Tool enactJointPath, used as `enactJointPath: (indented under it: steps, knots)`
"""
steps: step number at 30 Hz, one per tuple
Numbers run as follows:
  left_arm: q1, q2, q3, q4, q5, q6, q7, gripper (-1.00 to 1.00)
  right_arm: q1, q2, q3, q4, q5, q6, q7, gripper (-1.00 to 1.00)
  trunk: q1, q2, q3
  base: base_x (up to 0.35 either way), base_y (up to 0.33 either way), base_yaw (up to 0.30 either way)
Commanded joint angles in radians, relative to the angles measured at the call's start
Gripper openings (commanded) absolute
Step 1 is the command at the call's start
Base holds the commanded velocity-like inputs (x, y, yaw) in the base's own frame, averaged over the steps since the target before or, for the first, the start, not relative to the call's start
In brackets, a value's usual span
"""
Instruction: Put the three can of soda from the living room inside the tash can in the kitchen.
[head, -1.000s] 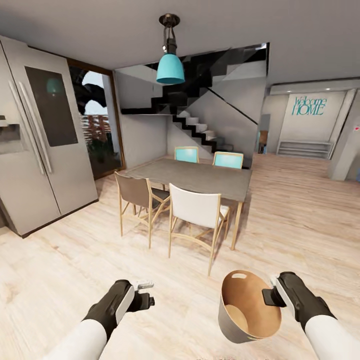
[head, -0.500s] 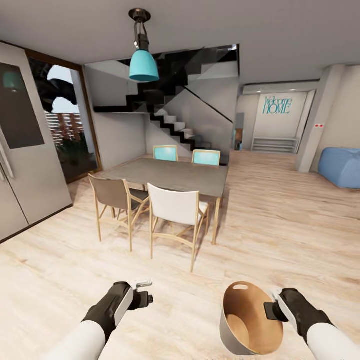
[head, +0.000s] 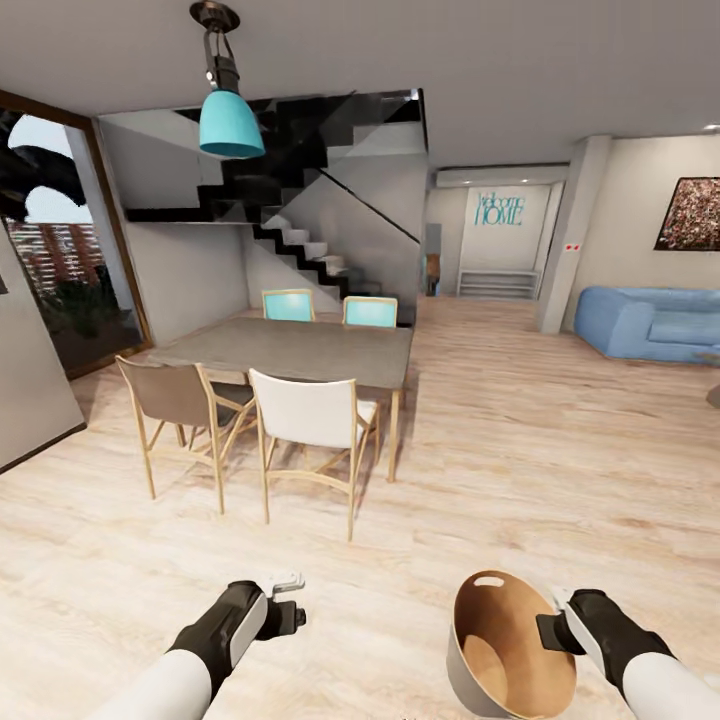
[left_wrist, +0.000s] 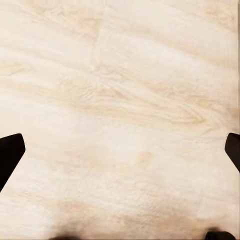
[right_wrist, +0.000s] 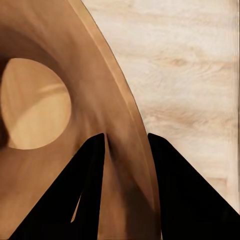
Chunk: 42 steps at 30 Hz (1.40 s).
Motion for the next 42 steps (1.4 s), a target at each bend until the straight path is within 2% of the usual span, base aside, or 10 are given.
enactJointPath:
  steps: [1,11,32,42]
  knots:
    - [0.000,0.000,0.000,0.014,0.000,-0.009,0.000,1.00,0.000,-0.003,-0.002,0.000,-0.011,-0.001,0.007,-1.00,0.000,0.000,0.000,0.000,0.000,-0.282]
    - [0.000,-0.002,0.001,0.037,0.000,-0.025,0.000,1.00,0.000,-0.017,-0.002,0.002,-0.011,0.000,0.054,-1.00,0.000,0.000,-0.005,0.000,0.000,-0.282]
    - [0.000,-0.002,0.001,0.037,0.000,-0.026,0.000,1.00,0.003,-0.016,0.002,0.001,-0.001,-0.010,0.058,-1.00,0.000,0.000,-0.016,0.000,0.000,-0.281]
    - [0.000,-0.002,0.001,0.036,0.000,-0.026,0.000,1.00,0.026,-0.011,0.006,0.001,0.002,-0.055,0.058,-1.00,0.000,0.000,-0.022,0.000,0.000,-0.272]
